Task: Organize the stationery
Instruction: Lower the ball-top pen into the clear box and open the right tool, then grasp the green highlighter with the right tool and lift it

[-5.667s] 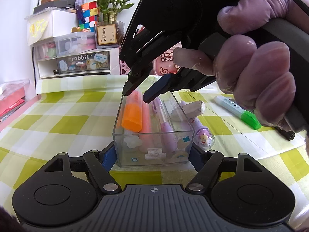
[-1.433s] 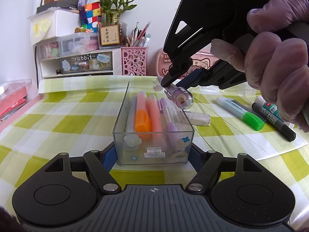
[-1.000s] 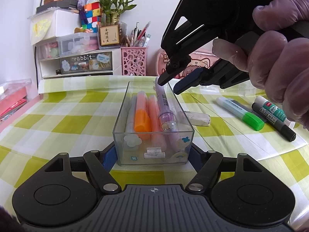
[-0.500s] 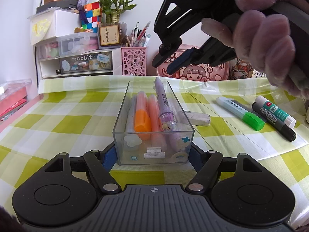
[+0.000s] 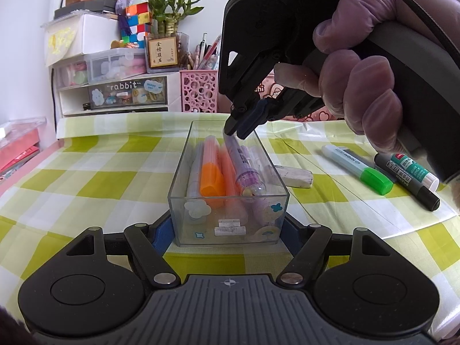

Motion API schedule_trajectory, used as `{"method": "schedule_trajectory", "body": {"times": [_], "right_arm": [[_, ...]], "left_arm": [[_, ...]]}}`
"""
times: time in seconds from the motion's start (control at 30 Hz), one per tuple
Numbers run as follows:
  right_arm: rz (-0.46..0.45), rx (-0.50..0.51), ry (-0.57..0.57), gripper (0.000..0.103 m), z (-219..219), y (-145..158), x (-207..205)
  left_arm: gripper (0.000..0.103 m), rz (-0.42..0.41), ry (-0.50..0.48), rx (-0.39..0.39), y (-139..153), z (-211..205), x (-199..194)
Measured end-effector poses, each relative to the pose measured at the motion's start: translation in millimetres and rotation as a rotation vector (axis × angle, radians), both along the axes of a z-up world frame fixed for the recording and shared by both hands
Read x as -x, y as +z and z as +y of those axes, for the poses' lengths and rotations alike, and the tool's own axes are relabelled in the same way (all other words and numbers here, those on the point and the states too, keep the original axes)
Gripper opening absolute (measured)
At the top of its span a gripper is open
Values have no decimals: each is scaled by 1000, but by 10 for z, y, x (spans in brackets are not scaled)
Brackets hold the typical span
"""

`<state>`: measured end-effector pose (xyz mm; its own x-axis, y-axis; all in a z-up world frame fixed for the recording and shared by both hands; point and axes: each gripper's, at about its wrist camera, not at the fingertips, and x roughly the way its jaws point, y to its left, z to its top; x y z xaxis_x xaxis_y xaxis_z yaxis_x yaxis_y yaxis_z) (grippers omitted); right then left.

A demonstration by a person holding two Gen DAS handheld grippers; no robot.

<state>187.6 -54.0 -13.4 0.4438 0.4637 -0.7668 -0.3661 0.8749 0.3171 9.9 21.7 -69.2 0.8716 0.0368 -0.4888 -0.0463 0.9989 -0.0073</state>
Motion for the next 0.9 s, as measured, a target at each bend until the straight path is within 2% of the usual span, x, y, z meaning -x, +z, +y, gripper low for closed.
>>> {"method": "schedule_trajectory", "body": {"times": [0.13, 0.27, 0.37, 0.5, 0.67, 0.87, 0.9], "right_arm": [[4, 1, 4, 20, -10, -30, 23], [-27, -29, 11, 21, -124, 93, 65], [-55, -54, 5, 30, -290, 181, 124], [-128, -67, -32, 48, -607, 201, 216], [-200, -74, -118, 52, -1021, 106, 359], [-301, -59, -134, 54, -1390, 12, 687], [-317, -54, -126, 61, -1435, 1, 737]], "left_arm": [[73, 0, 0, -2, 0, 1, -5], [73, 0, 0, -2, 0, 1, -5], [73, 1, 1, -5, -1, -3, -5], [73, -1, 1, -3, 0, 3, -7], [73, -1, 3, -6, 1, 2, -12], [73, -1, 4, -21, -5, -12, -8], [73, -1, 4, -22, -7, -12, -9]]}}
